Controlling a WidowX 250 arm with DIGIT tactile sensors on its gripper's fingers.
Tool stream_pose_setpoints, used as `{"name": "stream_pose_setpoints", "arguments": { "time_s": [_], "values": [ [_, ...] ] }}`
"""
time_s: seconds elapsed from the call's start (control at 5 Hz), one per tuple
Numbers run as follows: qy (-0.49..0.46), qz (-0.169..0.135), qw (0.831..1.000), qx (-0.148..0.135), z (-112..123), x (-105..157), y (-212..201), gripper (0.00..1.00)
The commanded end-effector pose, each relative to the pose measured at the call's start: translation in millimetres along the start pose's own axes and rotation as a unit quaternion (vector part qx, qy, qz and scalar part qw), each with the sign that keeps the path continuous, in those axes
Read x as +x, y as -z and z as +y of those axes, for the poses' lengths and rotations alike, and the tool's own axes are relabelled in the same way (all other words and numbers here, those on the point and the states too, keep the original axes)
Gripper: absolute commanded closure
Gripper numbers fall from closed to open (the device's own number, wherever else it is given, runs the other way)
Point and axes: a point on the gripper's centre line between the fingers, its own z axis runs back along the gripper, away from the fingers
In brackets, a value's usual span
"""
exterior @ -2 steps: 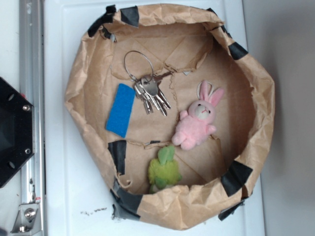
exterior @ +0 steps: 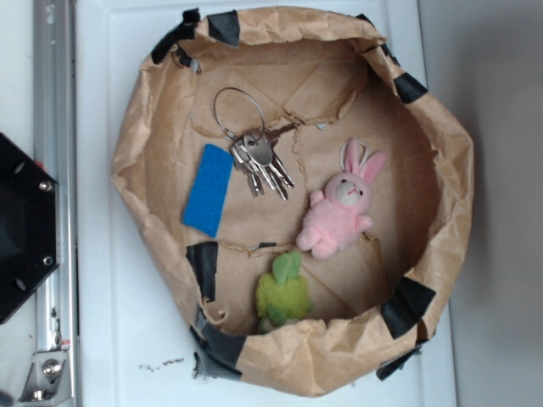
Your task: Grab the silver keys.
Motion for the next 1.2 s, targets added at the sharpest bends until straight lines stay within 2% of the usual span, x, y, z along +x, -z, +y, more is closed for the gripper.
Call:
{"name": "stream_pose_setpoints", "arguments": {
  "time_s": [0.0, 0.2, 0.4, 0.6, 1.0],
  "values": [
    [0.015, -0.035, 0.999, 0.009, 9.2, 70.8, 23.8, 0.0],
    [0.041, -0.053, 0.998, 0.016, 25.4, 93.7, 34.3, 0.0],
    [0.141, -0.025, 0.989, 0.046, 48.9, 115.2, 47.4, 0.0],
    [0.211, -0.009, 0.972, 0.098, 56.8, 130.5, 59.7, 0.0],
    [0.211, -0.009, 0.972, 0.098, 56.8, 130.5, 59.7, 0.0]
  ]
}}
